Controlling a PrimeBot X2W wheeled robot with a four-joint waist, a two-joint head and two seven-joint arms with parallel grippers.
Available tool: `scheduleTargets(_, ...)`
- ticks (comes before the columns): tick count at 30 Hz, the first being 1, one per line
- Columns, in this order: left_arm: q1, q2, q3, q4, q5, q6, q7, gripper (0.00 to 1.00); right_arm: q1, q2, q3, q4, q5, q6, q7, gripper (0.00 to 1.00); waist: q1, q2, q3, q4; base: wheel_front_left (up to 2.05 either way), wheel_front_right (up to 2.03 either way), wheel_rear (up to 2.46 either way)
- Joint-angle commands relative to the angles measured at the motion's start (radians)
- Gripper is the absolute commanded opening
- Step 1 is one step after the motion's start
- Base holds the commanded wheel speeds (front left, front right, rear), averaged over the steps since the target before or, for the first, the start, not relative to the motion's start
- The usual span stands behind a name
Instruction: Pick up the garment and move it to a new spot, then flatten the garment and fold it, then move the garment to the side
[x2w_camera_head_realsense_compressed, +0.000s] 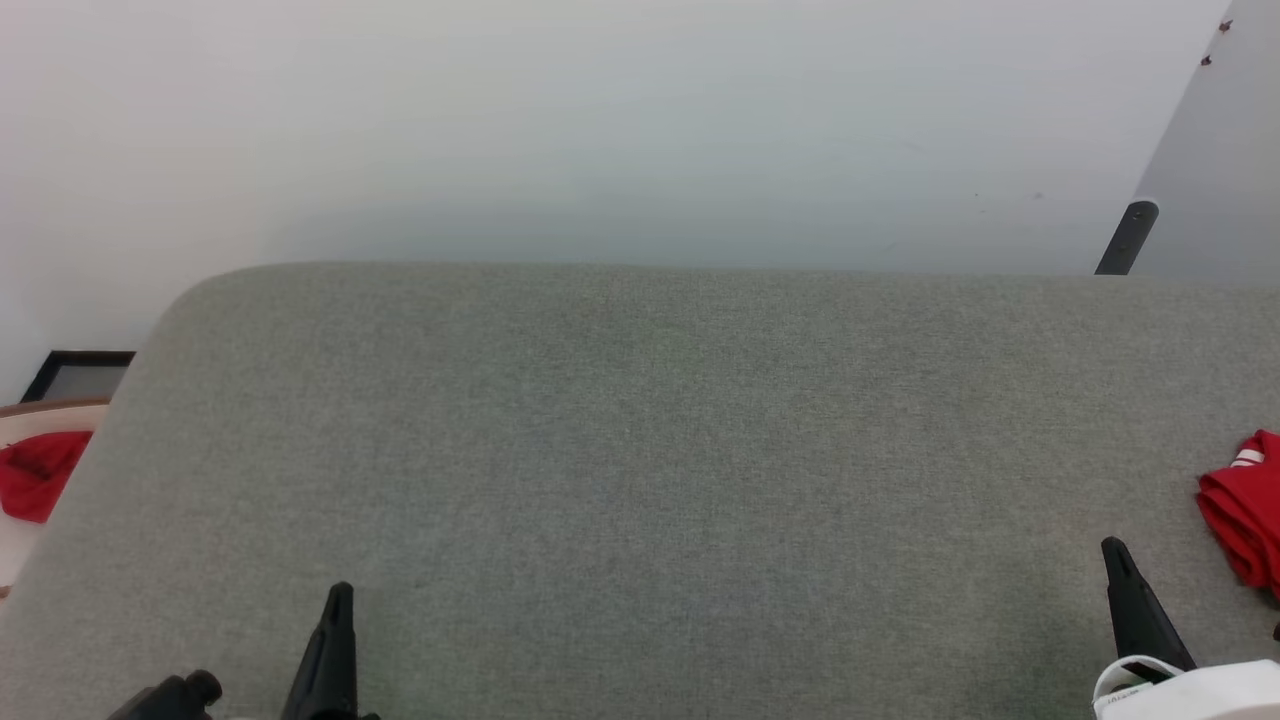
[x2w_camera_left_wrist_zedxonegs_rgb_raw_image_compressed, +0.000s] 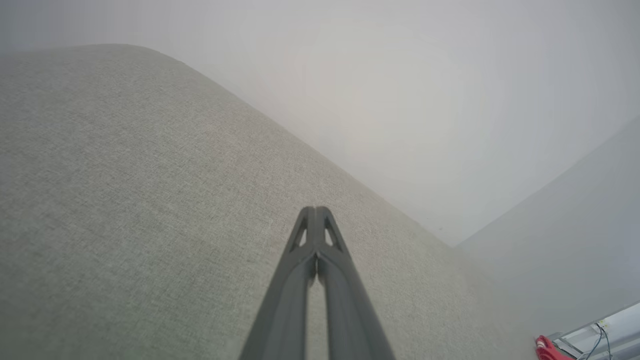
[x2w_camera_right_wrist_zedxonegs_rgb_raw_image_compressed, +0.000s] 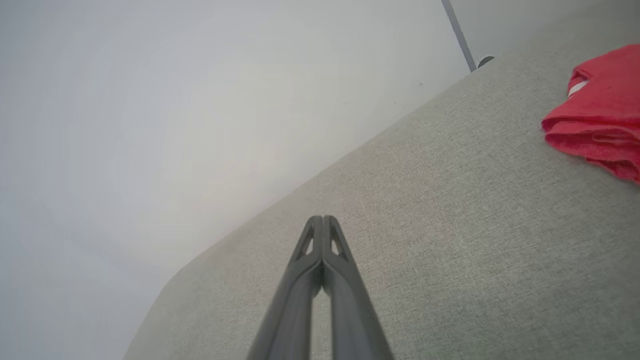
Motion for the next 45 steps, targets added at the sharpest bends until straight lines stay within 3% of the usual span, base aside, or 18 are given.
scheduleTargets(1, -0.026, 0.003, 0.004, -0.007, -0.028, -0.001, 0.004, 0.00, -0.025, -0.003, -0.006, -0.007, 0.028, 0.000, 0.003, 0.00, 0.0000, 0.0000, 0.000, 0.000, 0.00, 0.00, 0.00)
scheduleTargets(23, -0.084, -0.007, 0.013, 0.031, -0.307, -0.002, 0.075, 0.00, -0.064, 0.023, -0.024, 0.029, 0.272, 0.000, 0.055, 0.00, 0.0000, 0.0000, 0.005, -0.005, 0.00, 0.00, 0.00)
scheduleTargets(45, -0.128, -0.018, 0.023, 0.062, -0.518, -0.002, 0.134, 0.00, -0.097, 0.044, -0.038, 0.056, 0.461, -0.001, 0.096, 0.00, 0.0000, 0.0000, 0.010, -0.010, 0.00, 0.00, 0.00)
